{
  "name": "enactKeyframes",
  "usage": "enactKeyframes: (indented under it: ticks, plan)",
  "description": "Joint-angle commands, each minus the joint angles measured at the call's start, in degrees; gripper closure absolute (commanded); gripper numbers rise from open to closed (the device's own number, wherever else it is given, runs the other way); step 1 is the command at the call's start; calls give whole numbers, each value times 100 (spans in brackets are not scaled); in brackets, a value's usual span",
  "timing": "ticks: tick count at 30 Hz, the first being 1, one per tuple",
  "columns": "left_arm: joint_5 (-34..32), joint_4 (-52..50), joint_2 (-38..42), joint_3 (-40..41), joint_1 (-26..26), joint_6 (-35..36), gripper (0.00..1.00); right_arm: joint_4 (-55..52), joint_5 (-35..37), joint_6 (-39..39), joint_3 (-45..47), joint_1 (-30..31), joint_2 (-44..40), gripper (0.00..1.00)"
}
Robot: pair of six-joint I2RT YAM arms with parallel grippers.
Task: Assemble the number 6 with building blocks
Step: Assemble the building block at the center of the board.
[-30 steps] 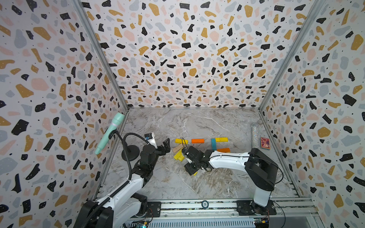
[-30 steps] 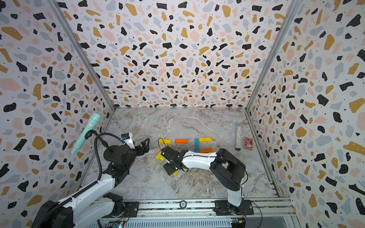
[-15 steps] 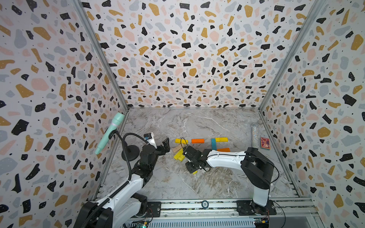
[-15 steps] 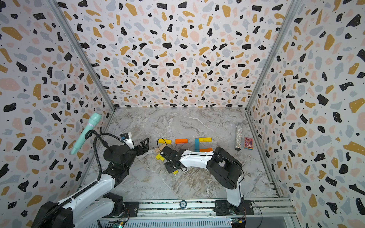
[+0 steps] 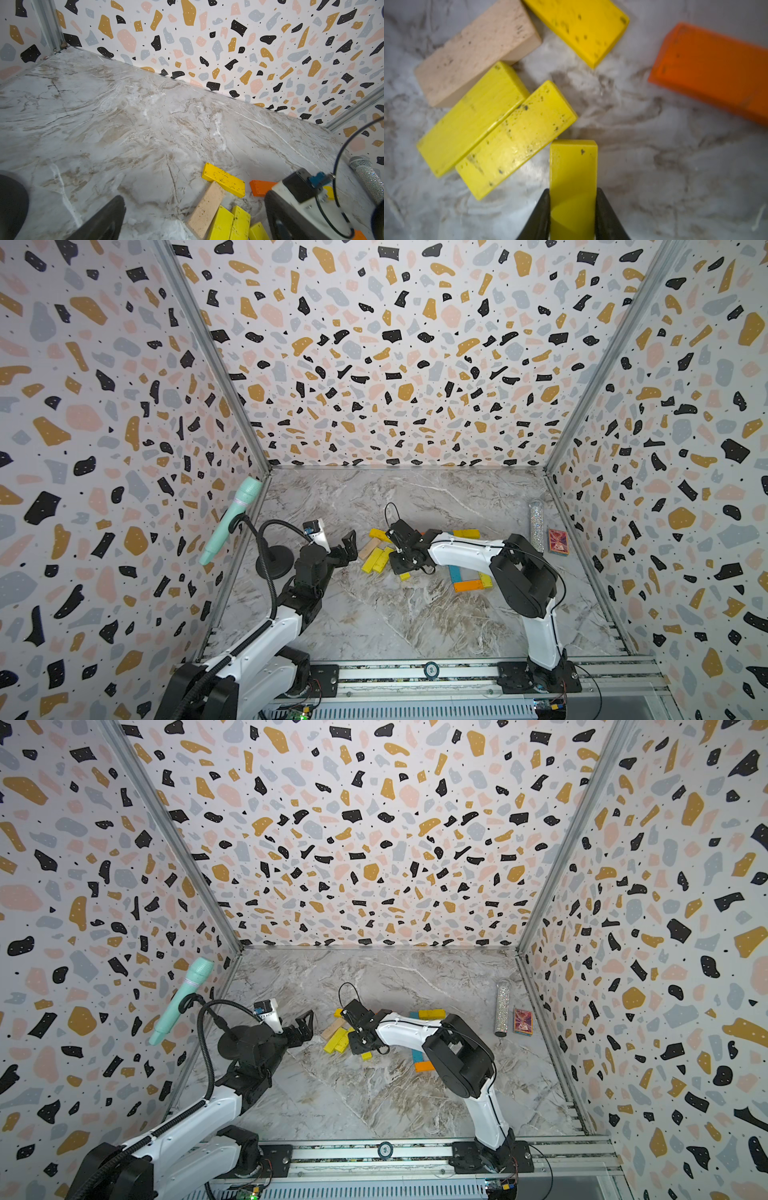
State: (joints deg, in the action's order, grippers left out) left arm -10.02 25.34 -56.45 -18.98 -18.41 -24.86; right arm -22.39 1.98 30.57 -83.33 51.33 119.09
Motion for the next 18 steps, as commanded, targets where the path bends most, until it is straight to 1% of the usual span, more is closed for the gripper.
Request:
enactKeyframes:
  ticks: [1,6,9,15,18]
  plan:
    - [-19,221,-15,63,24,-1,1,-342,25,-149,-505,17,510,79]
    - [-58,217,-9,77,31,-2,1,-289,-119,-235,-1266,17,1008,80]
    - [-87,225,-28,79,22,7,1,-323,57,-211,-1515,-47,1077,80]
    - [107,331,-107,79,25,12,1,-64,177,-69,-974,-467,620,80]
    - [136,342,-163,70,27,12,1,-16,205,-68,-772,-492,456,80]
